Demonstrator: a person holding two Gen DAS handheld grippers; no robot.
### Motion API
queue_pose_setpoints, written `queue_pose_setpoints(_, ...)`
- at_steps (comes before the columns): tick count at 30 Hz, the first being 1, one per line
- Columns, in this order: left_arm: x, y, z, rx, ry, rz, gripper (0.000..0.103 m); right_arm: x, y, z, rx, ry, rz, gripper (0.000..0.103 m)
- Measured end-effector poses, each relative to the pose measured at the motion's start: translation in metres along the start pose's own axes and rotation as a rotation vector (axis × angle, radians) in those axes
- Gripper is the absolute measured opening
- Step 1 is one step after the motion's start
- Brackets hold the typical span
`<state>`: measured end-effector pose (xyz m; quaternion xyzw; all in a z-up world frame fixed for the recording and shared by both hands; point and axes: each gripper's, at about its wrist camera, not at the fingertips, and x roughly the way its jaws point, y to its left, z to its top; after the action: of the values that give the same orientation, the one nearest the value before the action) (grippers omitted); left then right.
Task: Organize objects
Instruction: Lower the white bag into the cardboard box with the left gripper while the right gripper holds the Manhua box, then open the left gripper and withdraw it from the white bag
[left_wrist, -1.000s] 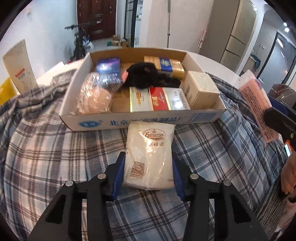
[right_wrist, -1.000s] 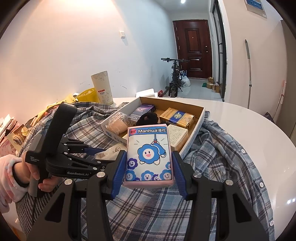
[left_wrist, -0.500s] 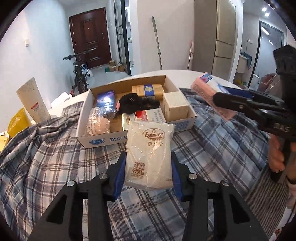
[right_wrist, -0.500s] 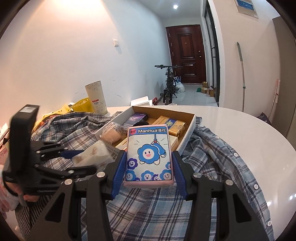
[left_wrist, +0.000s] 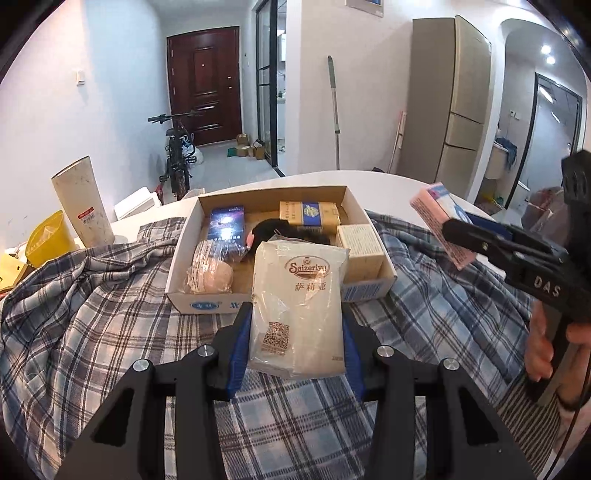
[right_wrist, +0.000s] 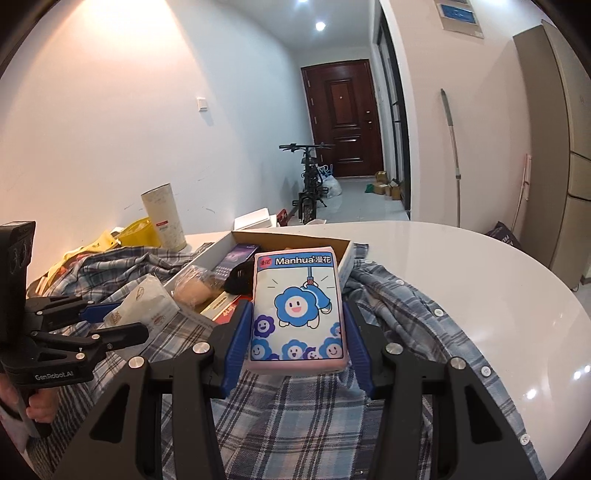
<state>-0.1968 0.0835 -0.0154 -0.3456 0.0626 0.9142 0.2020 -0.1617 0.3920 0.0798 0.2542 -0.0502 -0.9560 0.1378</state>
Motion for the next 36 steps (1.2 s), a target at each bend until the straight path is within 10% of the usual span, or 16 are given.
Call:
queue_pose_setpoints(15, 0.072, -0.024, 0.059, -0.059, 0.068, 0.0, 0.046, 0.002, -0.008, 0.002, 0.025, -0.009, -0.059, 0.048)
queue_pose_setpoints(30, 0.131, -0.016, 0.05, -0.116, 0.211, 0.018, 0.046, 0.006, -0.012, 0.003, 0.019, 0.005, -0.13, 0.048)
queue_pose_setpoints(36, 0.125, -0.012, 0.051, -0.125, 0.203, 0.003, 0.074, 0.005, -0.01, 0.001, 0.005, -0.004, -0.147, 0.048)
